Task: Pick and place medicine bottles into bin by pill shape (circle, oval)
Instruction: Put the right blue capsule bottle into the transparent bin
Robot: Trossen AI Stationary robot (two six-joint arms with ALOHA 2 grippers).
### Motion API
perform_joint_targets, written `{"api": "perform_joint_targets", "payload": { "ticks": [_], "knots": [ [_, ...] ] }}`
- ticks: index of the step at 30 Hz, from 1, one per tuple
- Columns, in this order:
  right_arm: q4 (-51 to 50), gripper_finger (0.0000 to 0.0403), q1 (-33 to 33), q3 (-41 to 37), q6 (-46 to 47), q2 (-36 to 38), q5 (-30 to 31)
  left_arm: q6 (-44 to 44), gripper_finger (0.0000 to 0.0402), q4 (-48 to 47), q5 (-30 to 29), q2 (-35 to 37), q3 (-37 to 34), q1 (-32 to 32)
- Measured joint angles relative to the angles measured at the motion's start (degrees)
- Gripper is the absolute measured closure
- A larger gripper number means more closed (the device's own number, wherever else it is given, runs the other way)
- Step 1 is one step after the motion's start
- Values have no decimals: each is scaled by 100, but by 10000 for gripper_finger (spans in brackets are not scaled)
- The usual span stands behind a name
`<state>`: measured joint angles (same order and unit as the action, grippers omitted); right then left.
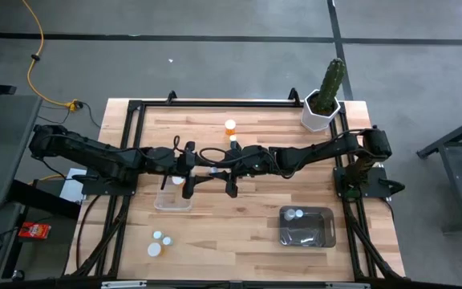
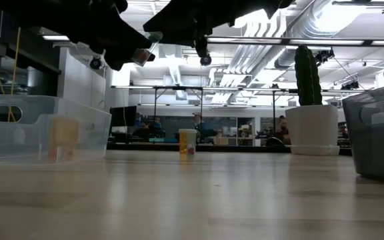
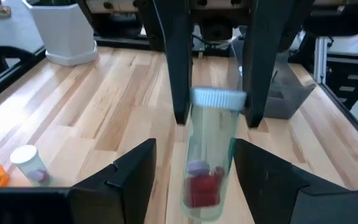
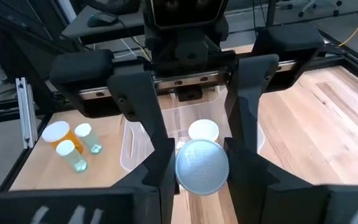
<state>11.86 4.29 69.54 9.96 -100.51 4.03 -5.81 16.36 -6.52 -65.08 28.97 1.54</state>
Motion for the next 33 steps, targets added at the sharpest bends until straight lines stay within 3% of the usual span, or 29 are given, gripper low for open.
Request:
{"api": "perform_joint_targets", "payload": {
  "ticks": [15, 33],
  "knots": [
    [2, 304, -2, -7, -103, 0, 4, 108, 275, -88, -3, 2, 0, 0],
    [14, 260, 2, -7, -110, 0, 197, 106, 299, -97, -23, 2, -2, 0]
  ]
}}
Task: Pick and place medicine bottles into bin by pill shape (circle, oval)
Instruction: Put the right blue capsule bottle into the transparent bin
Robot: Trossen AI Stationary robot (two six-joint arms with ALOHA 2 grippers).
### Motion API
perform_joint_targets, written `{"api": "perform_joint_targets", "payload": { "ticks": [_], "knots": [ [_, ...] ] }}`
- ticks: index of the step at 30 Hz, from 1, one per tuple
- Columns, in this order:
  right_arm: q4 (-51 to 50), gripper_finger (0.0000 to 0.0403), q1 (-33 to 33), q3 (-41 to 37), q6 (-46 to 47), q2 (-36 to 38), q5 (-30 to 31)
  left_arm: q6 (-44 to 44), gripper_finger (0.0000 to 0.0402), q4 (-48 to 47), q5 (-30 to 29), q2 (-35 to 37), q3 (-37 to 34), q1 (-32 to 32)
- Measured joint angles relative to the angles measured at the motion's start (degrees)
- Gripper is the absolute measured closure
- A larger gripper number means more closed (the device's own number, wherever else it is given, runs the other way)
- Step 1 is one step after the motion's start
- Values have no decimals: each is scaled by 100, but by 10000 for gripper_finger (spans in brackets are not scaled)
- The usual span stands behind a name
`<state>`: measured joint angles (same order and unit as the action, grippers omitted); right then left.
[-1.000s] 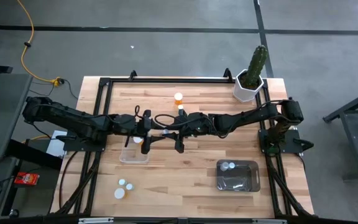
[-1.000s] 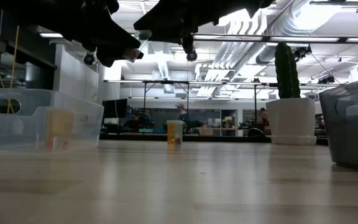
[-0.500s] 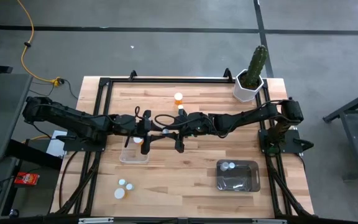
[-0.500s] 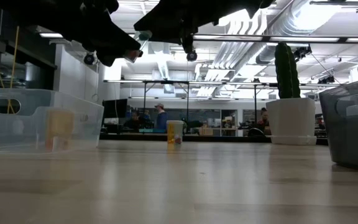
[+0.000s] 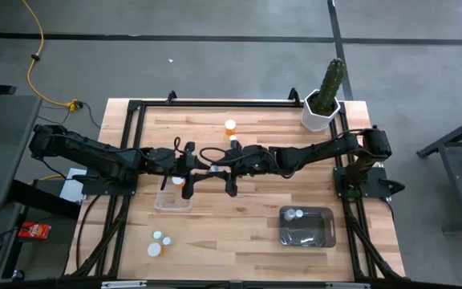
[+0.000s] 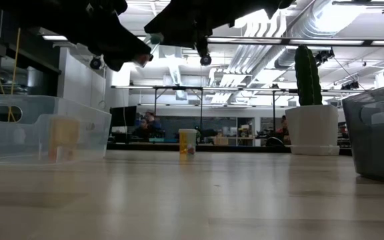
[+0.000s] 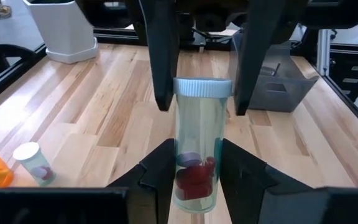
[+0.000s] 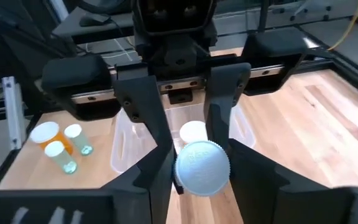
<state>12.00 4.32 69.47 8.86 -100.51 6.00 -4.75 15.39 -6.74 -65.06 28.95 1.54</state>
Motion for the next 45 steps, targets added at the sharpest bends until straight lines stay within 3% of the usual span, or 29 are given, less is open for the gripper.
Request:
{"api": "perform_joint_targets", "payload": {
  "ticks": [9, 13, 19, 25, 29, 33, 36, 39, 45],
  "knots": [
    [13, 190, 50, -2, -370, 264, 404, 89, 300, -193, -366, 27, -2, 0],
    [-444, 171, 228, -2, -644, 455, 1178, 162, 300, -790, -652, 360, 16, 0],
    [-913, 169, 415, -2, -784, 514, 2134, 4, 300, -1674, -1362, 1590, -8, 0],
    [-354, 169, 278, -641, -773, 674, 2365, -105, 300, -1656, -1260, 3092, -517, -91],
    [579, 169, -1, -1678, -517, 1440, 2213, -17, 300, -1549, -1055, 3767, -762, -170],
    [2255, 169, -206, -2922, -527, 2251, 1074, 93, 300, -1246, -754, 4003, -913, -229],
    [3397, 169, -215, -3620, -564, 2615, 708, 215, 300, -680, -499, 3990, -1082, -238],
    [4112, 169, -216, -4027, -675, 2762, 713, 256, 300, -459, -418, 3905, -1126, -240],
    [4290, 169, -212, -4097, -776, 2789, 709, 251, 300, -471, -440, 3893, -1126, -238]
  ]
}}
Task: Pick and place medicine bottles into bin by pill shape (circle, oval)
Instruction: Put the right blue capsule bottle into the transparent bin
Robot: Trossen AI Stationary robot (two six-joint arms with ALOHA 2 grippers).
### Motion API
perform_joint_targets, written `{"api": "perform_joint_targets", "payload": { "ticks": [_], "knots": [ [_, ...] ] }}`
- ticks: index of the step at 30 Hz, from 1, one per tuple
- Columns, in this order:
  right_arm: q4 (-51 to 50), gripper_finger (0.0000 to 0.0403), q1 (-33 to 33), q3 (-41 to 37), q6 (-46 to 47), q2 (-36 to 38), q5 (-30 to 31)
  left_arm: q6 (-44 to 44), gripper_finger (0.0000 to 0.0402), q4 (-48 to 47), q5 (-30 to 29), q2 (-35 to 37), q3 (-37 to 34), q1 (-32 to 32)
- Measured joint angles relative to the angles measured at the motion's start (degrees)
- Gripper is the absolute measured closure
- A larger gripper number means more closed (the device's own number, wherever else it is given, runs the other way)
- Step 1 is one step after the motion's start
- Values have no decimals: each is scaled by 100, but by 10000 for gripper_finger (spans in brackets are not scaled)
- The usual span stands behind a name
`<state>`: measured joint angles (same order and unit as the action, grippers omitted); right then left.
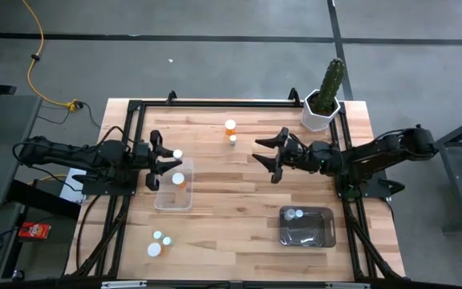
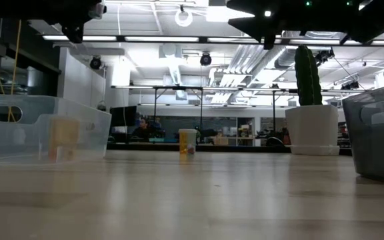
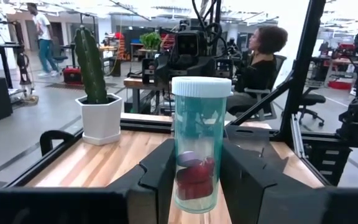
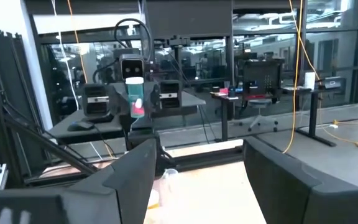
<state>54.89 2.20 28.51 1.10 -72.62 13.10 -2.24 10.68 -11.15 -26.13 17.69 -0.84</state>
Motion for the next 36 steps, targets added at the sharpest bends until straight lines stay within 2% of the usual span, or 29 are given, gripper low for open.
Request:
{"api": "perform_joint_targets", "payload": {
  "ticks": [11, 14, 17, 25, 30, 36],
  "knots": [
    [-30, 169, 0, 33, 20, 0, -4, -64, 300, -193, 94, -40, 0, -2],
    [-113, 169, 0, 33, 13, 0, -3, -380, 300, -728, 496, -128, 6, -13],
    [-199, 169, -6, 33, 5, -2, -1, -720, 300, -1798, 823, -300, 216, -104],
    [-197, 169, -33, 33, 34, -2, 23, -1250, 300, -3846, 904, -1334, 711, -750],
    [-203, 169, -33, 33, 36, -2, 23, -1544, 300, -4053, 854, -2135, 728, -1029],
    [-236, 169, -33, 33, 36, -4, 25, -1774, 300, -4069, 589, -2864, 728, -1045]
  ]
}}
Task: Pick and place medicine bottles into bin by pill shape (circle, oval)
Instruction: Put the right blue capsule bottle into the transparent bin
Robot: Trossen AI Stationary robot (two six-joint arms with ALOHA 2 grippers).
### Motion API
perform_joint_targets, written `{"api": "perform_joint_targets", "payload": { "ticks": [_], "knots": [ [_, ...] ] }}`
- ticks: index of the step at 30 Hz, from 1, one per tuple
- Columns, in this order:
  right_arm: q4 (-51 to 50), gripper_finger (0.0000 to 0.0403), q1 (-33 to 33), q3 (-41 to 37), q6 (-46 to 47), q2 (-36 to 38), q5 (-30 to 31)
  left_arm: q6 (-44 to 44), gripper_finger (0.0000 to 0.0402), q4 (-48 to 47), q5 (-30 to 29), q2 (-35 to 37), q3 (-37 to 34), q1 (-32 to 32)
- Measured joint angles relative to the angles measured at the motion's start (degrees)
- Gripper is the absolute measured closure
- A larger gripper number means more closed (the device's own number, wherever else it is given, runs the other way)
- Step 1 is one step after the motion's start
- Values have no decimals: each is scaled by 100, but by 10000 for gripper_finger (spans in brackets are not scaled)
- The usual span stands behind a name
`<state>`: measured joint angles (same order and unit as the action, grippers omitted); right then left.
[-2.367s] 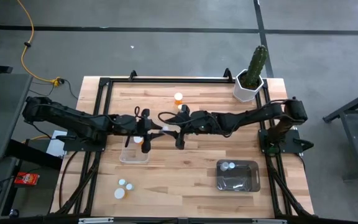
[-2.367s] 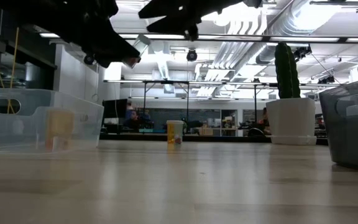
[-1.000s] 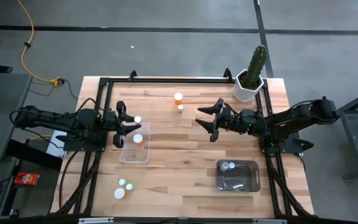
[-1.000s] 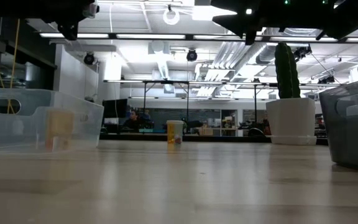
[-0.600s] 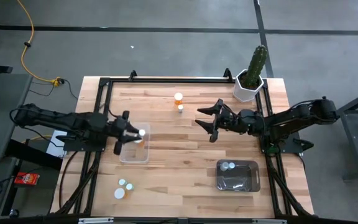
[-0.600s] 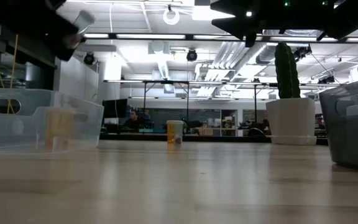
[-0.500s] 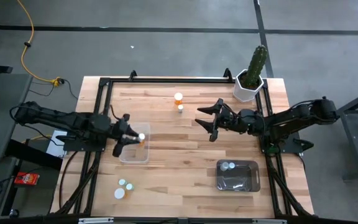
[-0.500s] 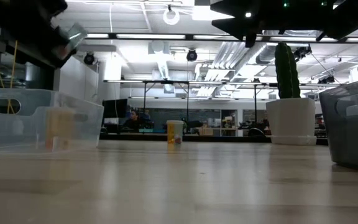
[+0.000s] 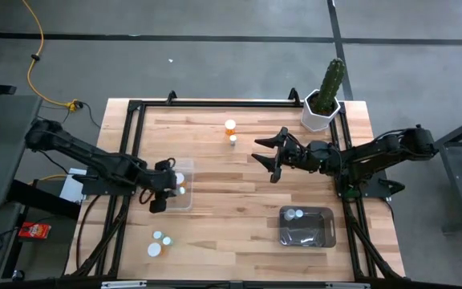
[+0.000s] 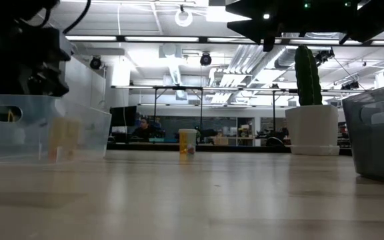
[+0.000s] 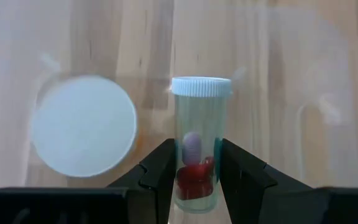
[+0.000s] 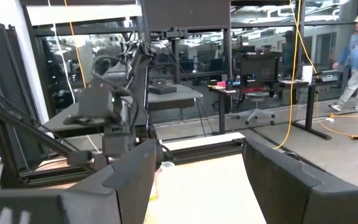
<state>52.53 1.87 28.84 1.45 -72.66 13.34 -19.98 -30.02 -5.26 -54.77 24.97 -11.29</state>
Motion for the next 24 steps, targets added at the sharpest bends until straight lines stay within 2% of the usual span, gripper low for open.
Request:
{"api": "perform_joint_targets", "payload": {
  "ticks": [13, 20, 24],
  "knots": [
    [-17, 169, 0, 0, 0, 0, 2, -154, 300, 31, 8, -940, 2, 0],
    [-34, 169, 0, 2, 0, 0, 2, -76, 298, 90, 176, -1064, 13, 0],
    [-55, 169, 0, 2, 0, 0, 4, -52, 284, 153, 181, -1064, 11, 0]
  ]
}}
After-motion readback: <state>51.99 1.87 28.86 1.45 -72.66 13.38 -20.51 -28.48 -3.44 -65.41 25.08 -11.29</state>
